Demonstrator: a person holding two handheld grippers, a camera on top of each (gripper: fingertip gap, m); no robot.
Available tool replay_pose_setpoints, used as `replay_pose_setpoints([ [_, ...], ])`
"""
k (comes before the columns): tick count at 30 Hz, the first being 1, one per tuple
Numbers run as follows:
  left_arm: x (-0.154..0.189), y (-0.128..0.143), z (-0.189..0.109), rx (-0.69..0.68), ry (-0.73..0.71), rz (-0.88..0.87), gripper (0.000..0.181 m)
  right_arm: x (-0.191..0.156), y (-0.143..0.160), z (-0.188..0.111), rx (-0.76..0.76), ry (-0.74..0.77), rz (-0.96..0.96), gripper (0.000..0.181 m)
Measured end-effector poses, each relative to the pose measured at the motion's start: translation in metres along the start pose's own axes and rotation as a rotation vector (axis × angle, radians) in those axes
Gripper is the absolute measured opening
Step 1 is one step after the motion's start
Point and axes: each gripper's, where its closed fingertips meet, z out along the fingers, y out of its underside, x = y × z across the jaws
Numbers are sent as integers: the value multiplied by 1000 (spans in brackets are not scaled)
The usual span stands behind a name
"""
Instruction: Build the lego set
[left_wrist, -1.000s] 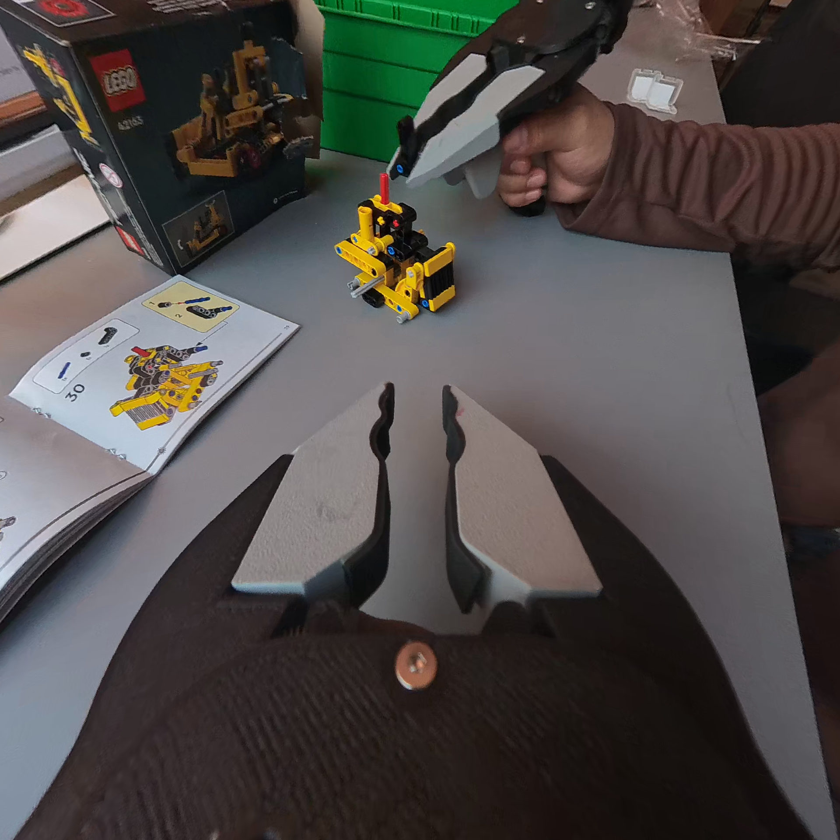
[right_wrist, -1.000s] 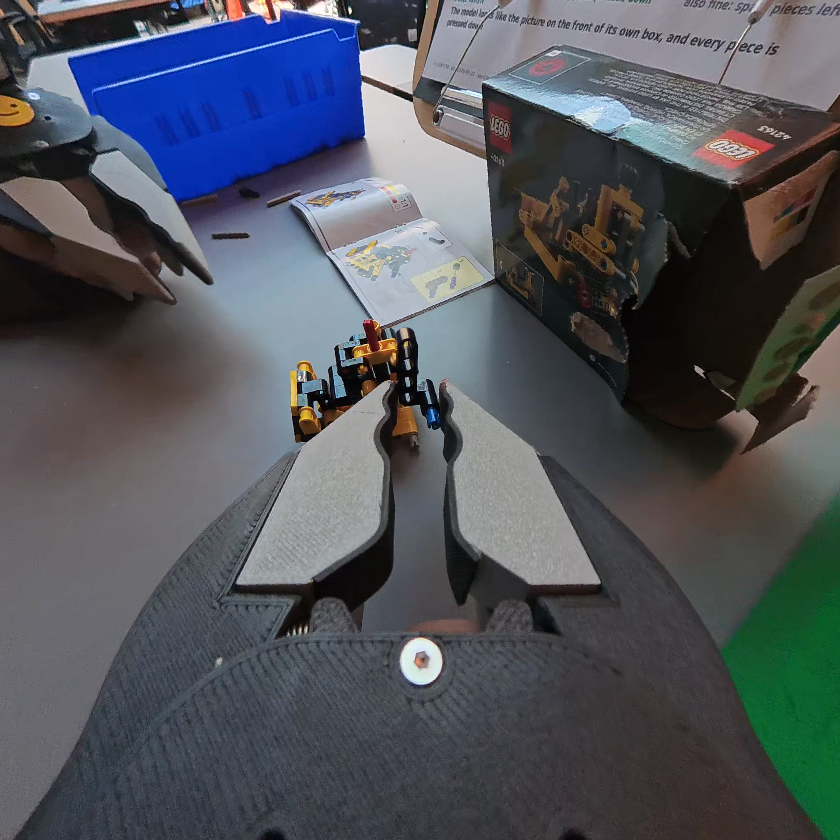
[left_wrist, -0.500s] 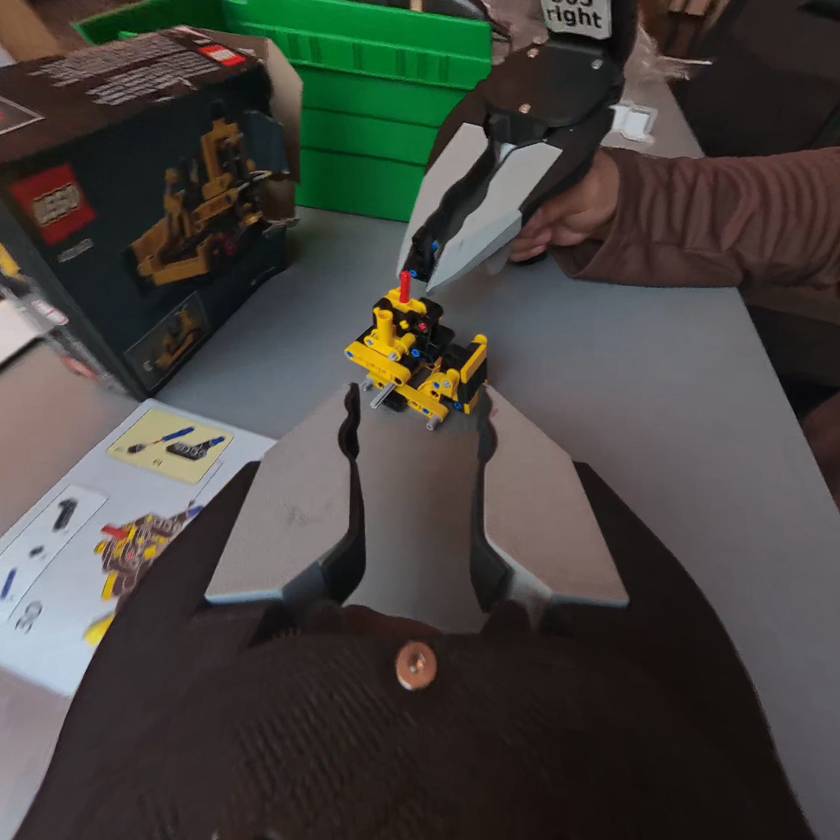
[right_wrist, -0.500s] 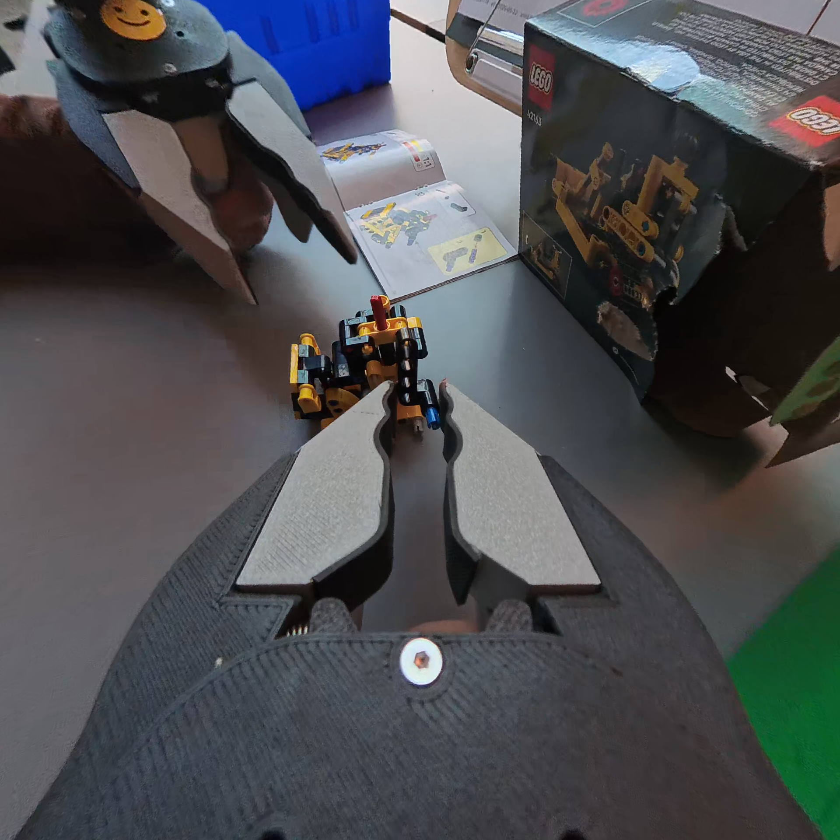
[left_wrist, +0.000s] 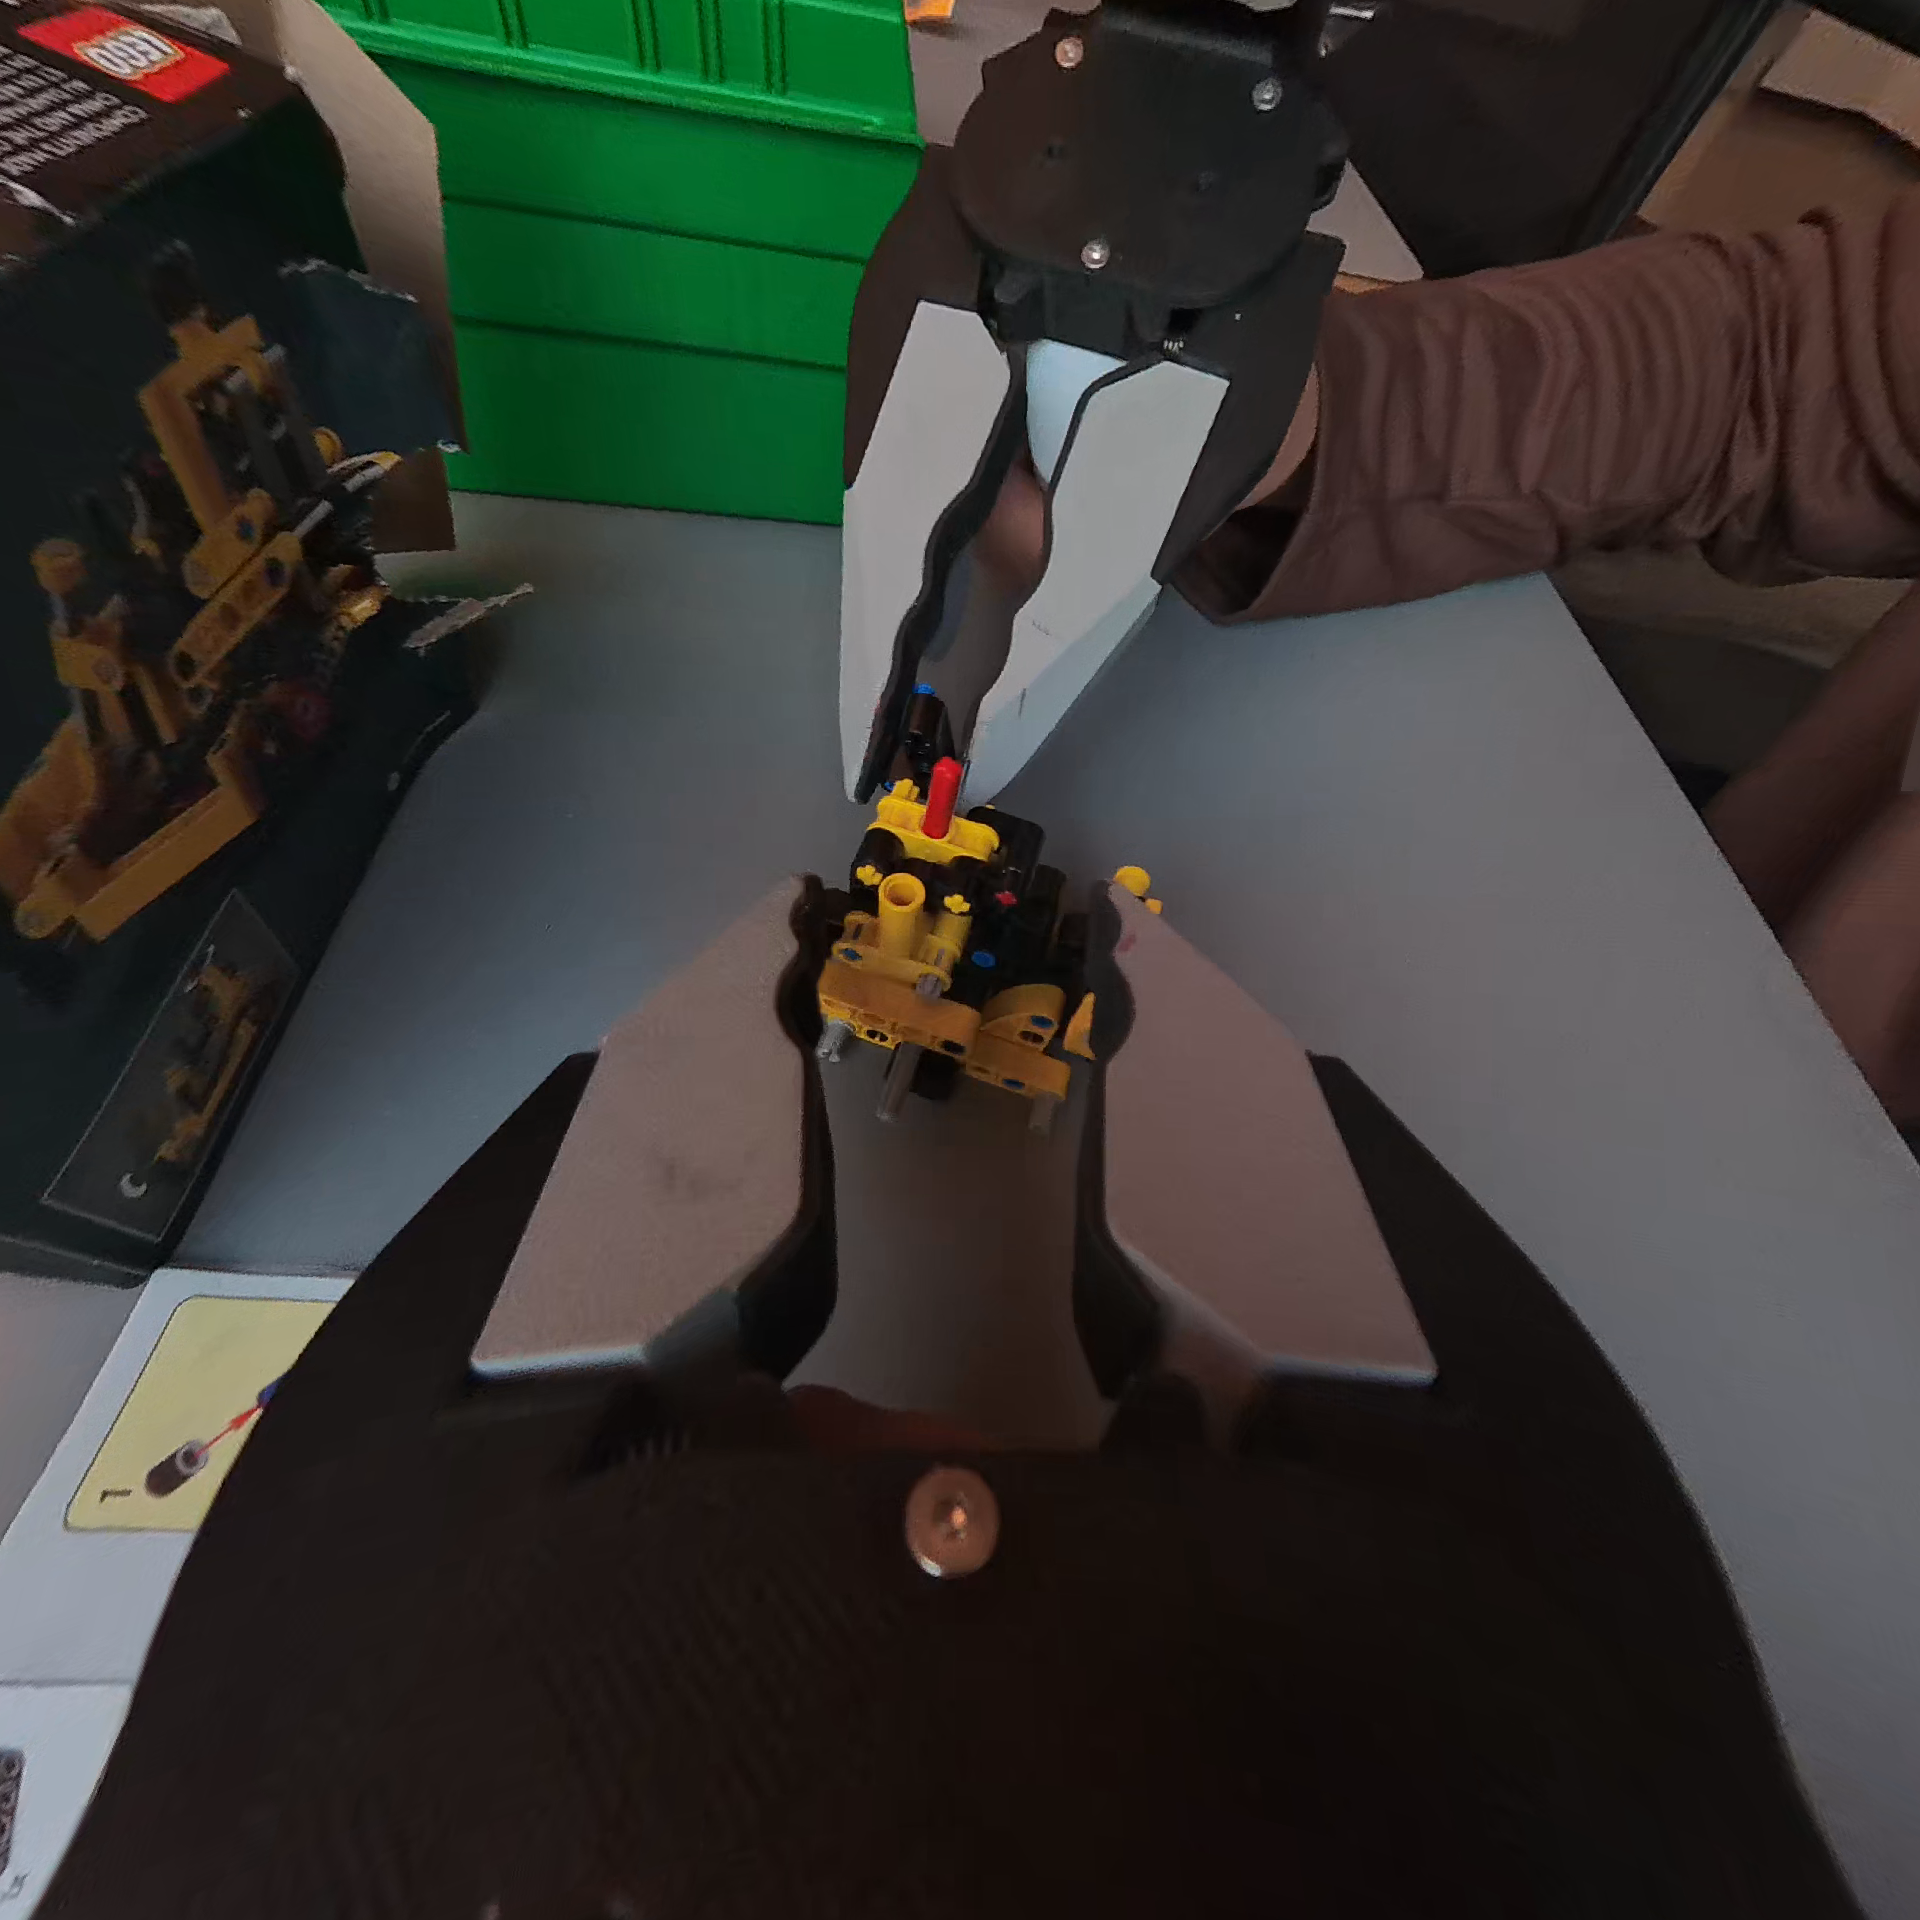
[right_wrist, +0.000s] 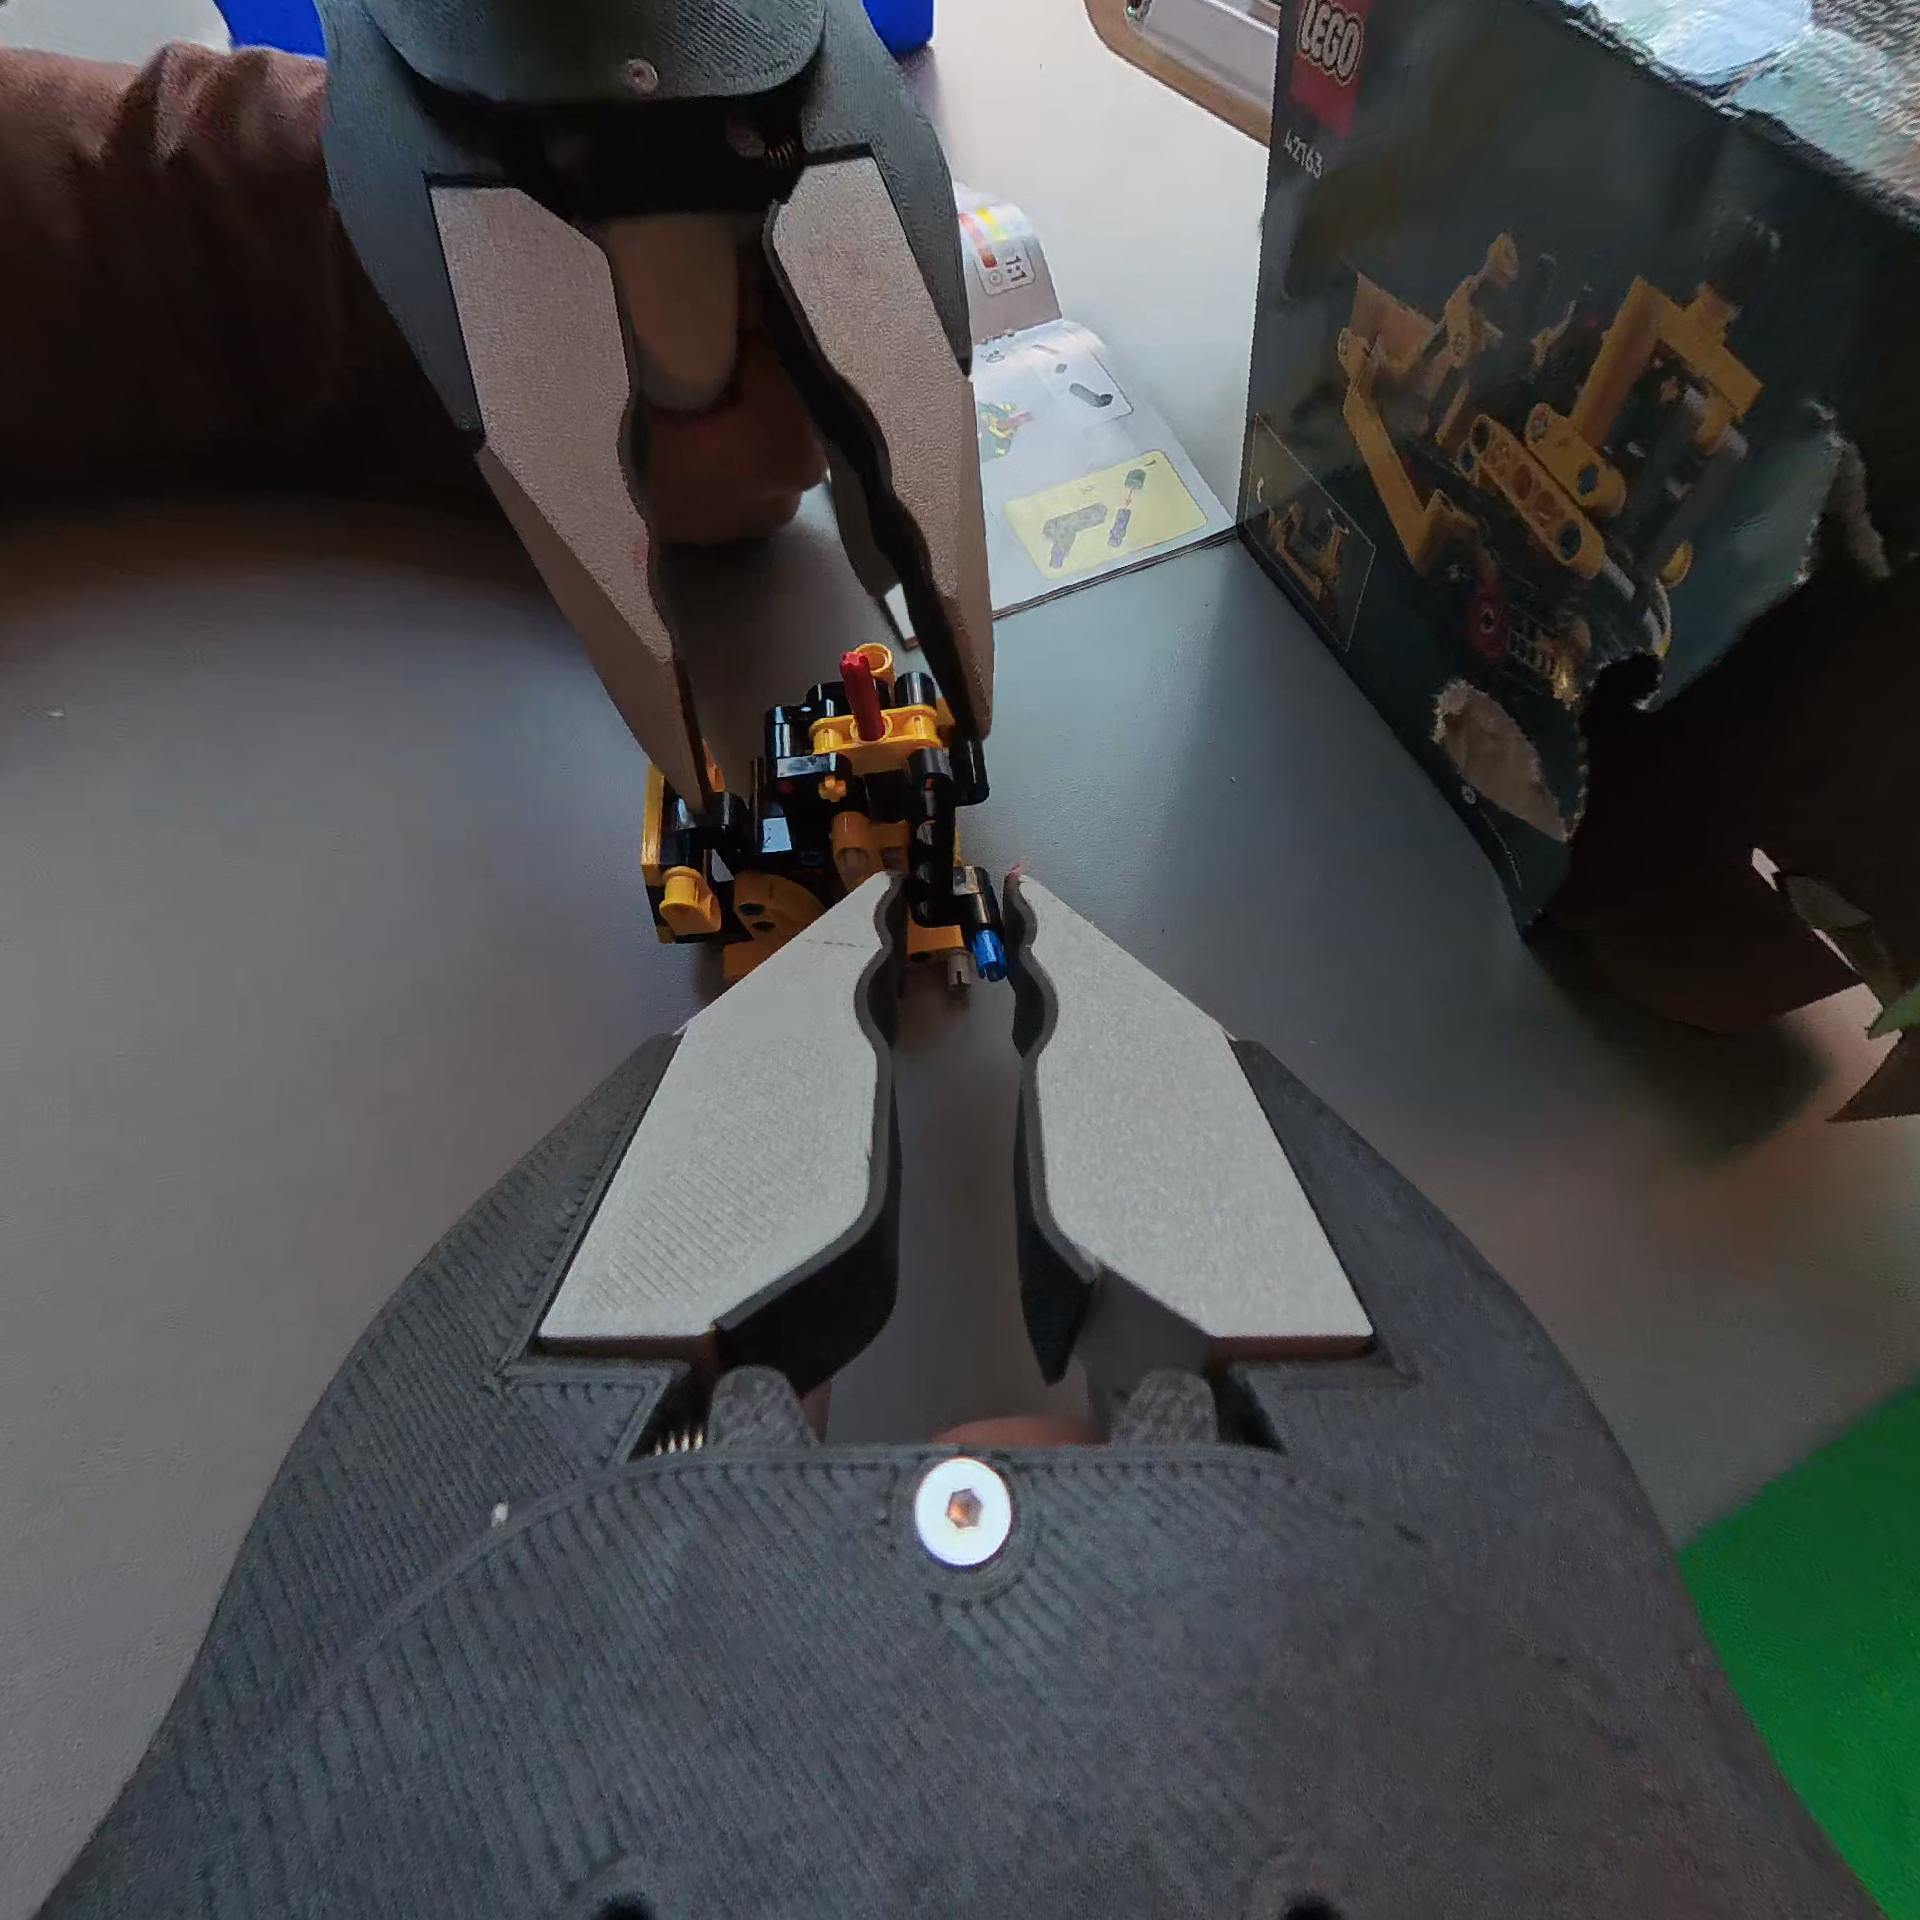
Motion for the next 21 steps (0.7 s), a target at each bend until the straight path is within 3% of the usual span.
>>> replay_pose_setpoints([
  [1,1,1,2,-7,8,4,47,0,0,1,-3,1,1,15],
  [10,-3,-7,-3,52,19,19,31,0,1,5,-23,3,-8,15],
  [21,0,-7,-2,53,39,18,31,-1,3,8,-46,14,-33,13],
])
